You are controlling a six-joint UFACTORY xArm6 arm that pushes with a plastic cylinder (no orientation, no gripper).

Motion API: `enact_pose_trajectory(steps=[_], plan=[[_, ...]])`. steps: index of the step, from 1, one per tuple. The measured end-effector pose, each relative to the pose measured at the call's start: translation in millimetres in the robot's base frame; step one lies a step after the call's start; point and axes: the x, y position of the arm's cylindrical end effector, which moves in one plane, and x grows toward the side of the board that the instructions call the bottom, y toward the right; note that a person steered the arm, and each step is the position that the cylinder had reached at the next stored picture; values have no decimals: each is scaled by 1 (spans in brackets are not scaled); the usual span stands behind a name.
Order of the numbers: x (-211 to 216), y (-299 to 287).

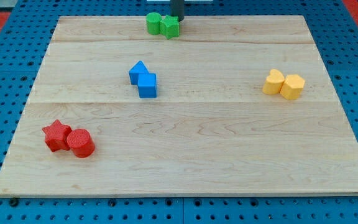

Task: Slide green star and green circle a bit down

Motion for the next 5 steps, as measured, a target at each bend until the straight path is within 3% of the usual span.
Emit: enact_pose_trajectory(steps=[4, 5], plan=[[-2, -100], [8, -88]])
